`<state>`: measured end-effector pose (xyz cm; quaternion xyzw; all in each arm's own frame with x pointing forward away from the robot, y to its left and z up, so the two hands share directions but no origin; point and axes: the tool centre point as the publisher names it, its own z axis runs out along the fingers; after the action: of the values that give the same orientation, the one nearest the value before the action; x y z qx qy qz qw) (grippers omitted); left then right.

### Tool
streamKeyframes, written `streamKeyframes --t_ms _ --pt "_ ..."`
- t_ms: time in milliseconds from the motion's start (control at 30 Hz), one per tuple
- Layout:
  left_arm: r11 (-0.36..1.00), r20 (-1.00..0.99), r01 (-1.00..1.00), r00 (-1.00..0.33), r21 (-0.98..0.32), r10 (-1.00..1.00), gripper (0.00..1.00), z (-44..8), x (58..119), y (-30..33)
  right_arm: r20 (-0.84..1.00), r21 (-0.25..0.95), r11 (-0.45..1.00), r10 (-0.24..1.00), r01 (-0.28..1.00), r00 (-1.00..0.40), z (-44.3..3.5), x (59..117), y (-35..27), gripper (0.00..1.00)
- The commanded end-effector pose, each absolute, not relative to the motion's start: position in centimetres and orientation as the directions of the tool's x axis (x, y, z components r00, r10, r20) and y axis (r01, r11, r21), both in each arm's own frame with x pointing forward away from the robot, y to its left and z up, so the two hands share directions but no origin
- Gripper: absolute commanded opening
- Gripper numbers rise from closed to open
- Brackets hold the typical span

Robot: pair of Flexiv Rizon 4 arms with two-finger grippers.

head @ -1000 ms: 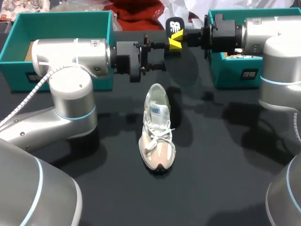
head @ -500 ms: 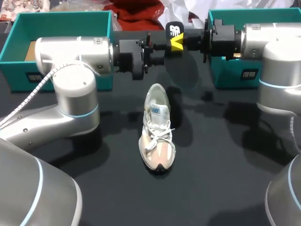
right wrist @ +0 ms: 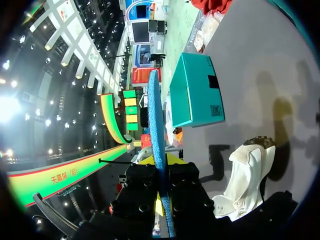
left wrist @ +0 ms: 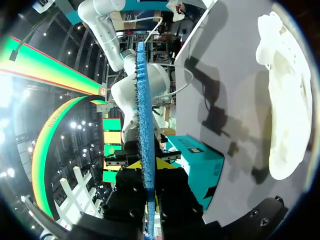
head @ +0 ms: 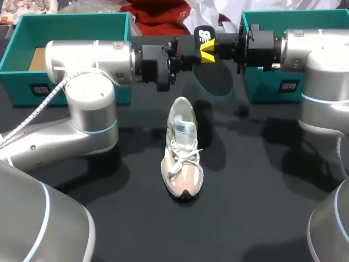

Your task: Take the shoe out of the shoebox, open the shoe tongue, remove and reinsert the insole, then place the shoe into the shoebox

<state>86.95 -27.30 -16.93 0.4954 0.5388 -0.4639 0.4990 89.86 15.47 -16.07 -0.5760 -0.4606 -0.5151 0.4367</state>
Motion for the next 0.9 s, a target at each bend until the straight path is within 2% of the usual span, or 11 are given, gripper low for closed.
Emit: streamKeyframes --t_ms 33,67,567,733,900 --pt "0.081 -0.997 0.997 -0.012 -0.006 0.077 0.00 -17.0 87.0 -27.7 0.997 -0.021 -0.206 0.071 0.978 0.037 -16.0 89.5 15.5 0.46" --pt "0.082 -0.997 0.997 -0.012 -0.006 0.078 0.00 -16.9 86.9 -27.6 0.997 -0.018 -0.208 0.069 0.978 0.033 -15.9 89.5 15.5 1.00" --pt "0.139 -0.991 0.987 -0.090 -0.076 0.094 0.00 -17.7 85.1 -24.2 0.998 0.008 -0.214 0.057 0.977 0.005 -15.7 86.8 12.9 1.00" --pt "0.118 -0.983 0.979 -0.171 -0.163 0.060 0.00 -18.4 84.5 -23.5 0.999 0.014 -0.222 0.048 0.975 -0.003 -15.9 86.0 12.1 1.00" --pt "0.061 -0.942 0.941 -0.334 -0.332 0.025 0.00 -18.7 84.2 -22.3 0.999 0.013 -0.229 0.047 0.973 -0.002 -16.1 85.0 11.6 1.00"
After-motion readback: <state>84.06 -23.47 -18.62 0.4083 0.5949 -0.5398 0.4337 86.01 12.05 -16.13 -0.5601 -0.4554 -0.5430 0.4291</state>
